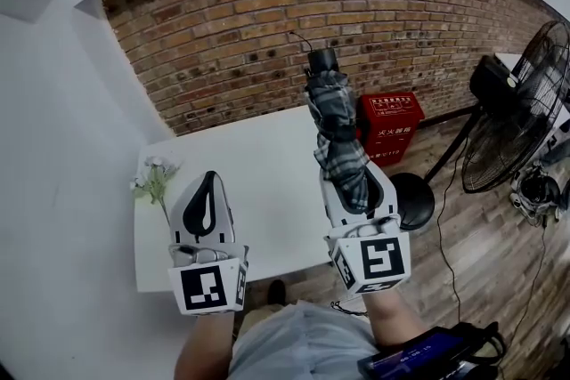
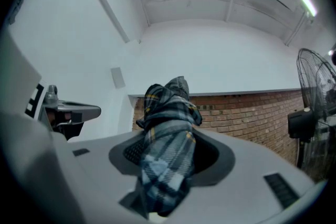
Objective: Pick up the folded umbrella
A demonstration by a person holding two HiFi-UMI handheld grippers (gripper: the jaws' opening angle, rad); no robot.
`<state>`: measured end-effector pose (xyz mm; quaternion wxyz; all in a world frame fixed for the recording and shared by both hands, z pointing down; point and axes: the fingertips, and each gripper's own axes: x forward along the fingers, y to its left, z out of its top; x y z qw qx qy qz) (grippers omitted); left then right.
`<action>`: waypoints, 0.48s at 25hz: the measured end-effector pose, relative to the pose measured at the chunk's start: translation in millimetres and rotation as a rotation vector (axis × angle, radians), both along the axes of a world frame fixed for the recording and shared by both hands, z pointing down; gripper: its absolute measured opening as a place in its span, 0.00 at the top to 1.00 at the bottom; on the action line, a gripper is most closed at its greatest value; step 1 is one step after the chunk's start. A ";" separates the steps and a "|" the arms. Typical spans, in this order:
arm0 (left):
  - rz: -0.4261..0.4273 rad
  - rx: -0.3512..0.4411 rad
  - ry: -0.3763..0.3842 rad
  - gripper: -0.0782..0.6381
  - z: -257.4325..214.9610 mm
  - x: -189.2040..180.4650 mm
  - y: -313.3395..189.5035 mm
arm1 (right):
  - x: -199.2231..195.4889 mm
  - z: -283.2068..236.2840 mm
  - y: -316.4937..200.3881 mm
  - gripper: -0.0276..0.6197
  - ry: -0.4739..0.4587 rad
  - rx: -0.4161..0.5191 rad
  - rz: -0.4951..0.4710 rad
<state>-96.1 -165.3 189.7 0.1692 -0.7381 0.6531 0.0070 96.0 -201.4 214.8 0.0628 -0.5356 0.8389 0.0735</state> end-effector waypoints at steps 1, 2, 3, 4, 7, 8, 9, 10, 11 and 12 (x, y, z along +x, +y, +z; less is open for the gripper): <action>0.000 0.000 -0.001 0.88 0.6 1.0 -0.3 | 0.4 0.5 -0.3 0.64 -0.001 0.000 -0.002; -0.001 -0.001 -0.001 0.88 1.3 2.3 -0.6 | 1.0 1.0 -0.8 0.64 -0.002 0.000 -0.003; -0.002 -0.001 -0.002 0.88 1.8 3.3 -0.9 | 1.6 1.5 -1.2 0.64 -0.003 0.000 -0.005; -0.003 -0.002 -0.002 0.88 2.2 3.6 -1.2 | 1.6 1.8 -1.5 0.64 -0.003 0.000 -0.006; -0.004 -0.006 -0.003 0.88 2.1 1.2 -1.8 | -0.8 1.8 -2.1 0.64 -0.005 -0.002 -0.008; -0.005 -0.007 -0.004 0.88 2.1 0.9 -1.8 | -1.2 1.9 -2.3 0.64 -0.006 -0.003 -0.010; -0.007 -0.008 -0.005 0.88 2.2 1.4 -1.7 | -0.8 2.3 -2.5 0.64 -0.007 -0.005 -0.011; -0.008 -0.009 -0.006 0.88 2.2 2.6 -1.5 | 0.0 2.7 -2.7 0.64 -0.008 -0.006 -0.013; -0.010 -0.010 -0.007 0.88 2.0 3.9 -1.3 | 1.0 2.9 -2.7 0.64 -0.009 -0.008 -0.015; -0.011 -0.010 -0.008 0.88 1.6 5.0 -0.9 | 1.7 2.8 -2.6 0.64 -0.009 -0.009 -0.017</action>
